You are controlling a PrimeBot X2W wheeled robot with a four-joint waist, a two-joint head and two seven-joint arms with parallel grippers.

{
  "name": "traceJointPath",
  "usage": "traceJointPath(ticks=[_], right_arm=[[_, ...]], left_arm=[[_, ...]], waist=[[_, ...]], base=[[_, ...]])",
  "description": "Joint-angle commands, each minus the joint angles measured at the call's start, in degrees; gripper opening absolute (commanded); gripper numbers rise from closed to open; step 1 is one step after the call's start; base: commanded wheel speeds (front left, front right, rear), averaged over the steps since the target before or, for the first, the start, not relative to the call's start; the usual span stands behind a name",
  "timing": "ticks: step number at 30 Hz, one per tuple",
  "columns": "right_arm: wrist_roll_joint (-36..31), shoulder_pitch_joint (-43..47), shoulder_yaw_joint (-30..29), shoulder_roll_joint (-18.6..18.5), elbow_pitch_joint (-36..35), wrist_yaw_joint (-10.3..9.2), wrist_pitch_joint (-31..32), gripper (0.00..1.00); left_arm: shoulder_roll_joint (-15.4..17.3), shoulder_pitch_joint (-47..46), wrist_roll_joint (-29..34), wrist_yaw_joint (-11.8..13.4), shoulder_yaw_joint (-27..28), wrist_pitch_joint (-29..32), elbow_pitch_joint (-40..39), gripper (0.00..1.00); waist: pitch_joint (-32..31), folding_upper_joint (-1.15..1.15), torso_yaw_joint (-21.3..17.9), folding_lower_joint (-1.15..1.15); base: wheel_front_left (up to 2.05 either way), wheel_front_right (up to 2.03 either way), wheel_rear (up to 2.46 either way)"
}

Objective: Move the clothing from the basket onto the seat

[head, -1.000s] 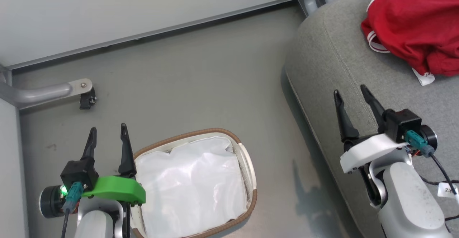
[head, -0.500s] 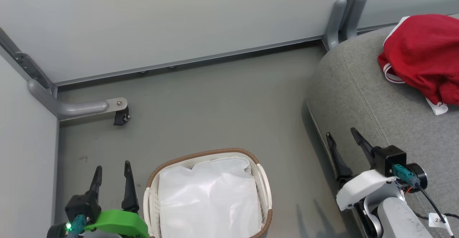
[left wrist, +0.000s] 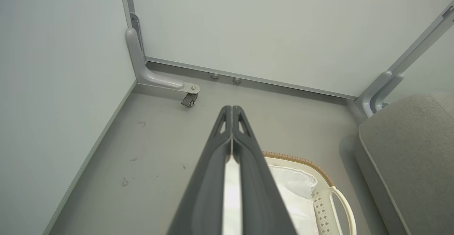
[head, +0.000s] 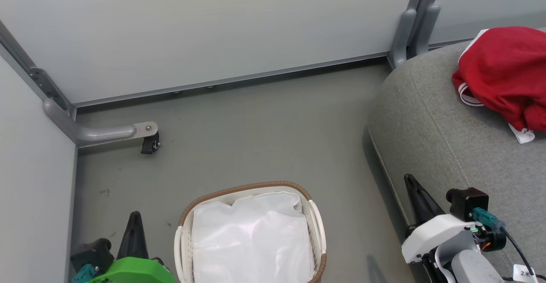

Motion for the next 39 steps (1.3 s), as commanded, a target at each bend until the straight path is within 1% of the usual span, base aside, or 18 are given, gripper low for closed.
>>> traceJointPath(ticks=[1,19,39], right_arm=[[3.02,-0.45,-0.61,-0.08,-1.44,0.00,0.62,0.00],[20.54,0.83,-2.98,0.18,-4.21,-0.02,5.01,0.00],[36.23,1.83,-5.25,0.42,-6.54,-0.03,9.11,0.00]], left_arm=[[0.14,-0.78,-2.71,-0.44,0.62,0.55,-1.24,0.00],[0.20,-1.86,-18.88,-1.75,2.30,4.96,-3.08,0.00],[0.26,-2.93,-33.44,-2.97,3.96,9.08,-4.52,0.00]], waist=[[-0.06,0.00,0.03,0.00],[-0.75,0.00,0.29,0.00],[-1.51,0.00,0.58,0.00]], base=[[0.00,0.00,0.00],[0.00,0.00,0.00],[0.00,0.00,0.00]])
